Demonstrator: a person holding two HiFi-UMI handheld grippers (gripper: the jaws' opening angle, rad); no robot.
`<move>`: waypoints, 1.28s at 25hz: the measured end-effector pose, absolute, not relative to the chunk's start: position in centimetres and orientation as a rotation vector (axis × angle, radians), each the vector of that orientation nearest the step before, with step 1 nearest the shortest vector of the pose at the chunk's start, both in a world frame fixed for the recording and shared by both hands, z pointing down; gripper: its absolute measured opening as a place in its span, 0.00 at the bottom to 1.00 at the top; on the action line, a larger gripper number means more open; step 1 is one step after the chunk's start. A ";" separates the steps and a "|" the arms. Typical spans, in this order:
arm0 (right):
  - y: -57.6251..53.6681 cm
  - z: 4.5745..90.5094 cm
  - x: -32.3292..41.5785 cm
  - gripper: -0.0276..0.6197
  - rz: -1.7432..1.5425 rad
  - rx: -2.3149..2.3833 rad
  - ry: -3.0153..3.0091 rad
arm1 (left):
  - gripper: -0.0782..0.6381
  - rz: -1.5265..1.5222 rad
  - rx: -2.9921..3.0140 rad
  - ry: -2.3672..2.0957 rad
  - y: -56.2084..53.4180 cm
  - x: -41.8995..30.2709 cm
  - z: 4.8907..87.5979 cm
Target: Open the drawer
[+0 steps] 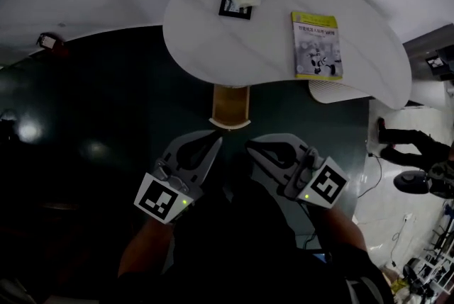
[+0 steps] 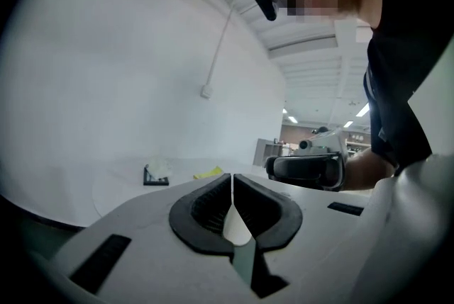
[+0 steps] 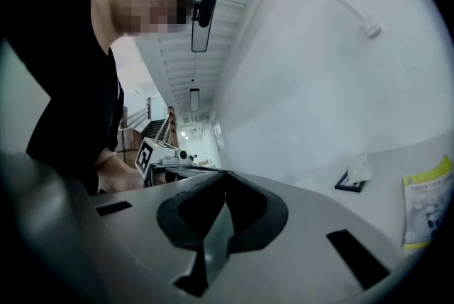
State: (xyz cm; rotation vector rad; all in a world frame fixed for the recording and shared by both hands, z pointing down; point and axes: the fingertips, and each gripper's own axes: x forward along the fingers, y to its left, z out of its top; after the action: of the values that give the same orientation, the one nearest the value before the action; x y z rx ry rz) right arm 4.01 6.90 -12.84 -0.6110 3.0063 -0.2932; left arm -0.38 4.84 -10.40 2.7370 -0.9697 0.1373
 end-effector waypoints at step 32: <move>12.8 -24.1 -1.8 0.07 -0.191 -0.942 2.916 | 0.14 0.190 2.767 -0.956 11.3 -9.6 -20.9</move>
State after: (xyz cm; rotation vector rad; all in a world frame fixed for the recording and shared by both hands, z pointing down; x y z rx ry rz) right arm -1.78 12.82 -24.08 -0.9419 2.9162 -0.1911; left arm -9.56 11.25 -20.87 2.7670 -0.9556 0.1904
